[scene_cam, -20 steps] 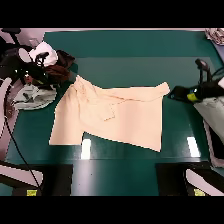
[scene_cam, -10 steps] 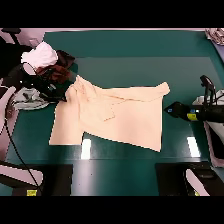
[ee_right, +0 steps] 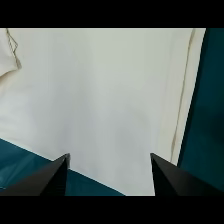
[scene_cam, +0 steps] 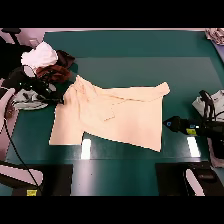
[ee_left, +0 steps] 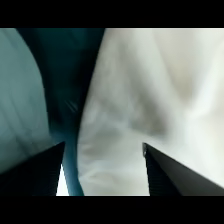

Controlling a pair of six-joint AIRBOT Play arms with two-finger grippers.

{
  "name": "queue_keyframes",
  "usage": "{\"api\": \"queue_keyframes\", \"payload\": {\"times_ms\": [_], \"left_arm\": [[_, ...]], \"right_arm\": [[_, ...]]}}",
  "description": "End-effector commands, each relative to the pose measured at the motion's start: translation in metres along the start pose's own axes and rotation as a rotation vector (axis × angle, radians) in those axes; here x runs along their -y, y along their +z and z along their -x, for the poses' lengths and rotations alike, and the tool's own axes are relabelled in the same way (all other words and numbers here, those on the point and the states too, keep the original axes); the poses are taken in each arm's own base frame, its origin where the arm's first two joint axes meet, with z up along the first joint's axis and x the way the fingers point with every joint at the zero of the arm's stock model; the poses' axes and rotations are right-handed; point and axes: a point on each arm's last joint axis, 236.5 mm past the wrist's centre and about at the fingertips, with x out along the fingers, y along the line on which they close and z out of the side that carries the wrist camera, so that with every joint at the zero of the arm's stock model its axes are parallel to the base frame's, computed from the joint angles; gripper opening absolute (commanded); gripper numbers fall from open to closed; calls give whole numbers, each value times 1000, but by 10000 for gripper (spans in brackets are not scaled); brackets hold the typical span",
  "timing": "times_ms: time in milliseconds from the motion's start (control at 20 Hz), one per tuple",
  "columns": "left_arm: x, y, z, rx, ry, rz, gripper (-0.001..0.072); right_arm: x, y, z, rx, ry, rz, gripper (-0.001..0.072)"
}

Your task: Fold the shirts.

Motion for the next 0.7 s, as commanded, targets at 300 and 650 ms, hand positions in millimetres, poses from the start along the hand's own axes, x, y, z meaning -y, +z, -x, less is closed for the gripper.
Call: {"api": "queue_keyframes", "payload": {"times_ms": [300,650], "left_arm": [[18,-7,-2,-13,-122,-4,574],[36,-26,-16,-68,-194,17,263]], "right_arm": [[6,-24,-2,-48,-8,-21,580],[16,-32,-1,-82,-52,-19,595]]}}
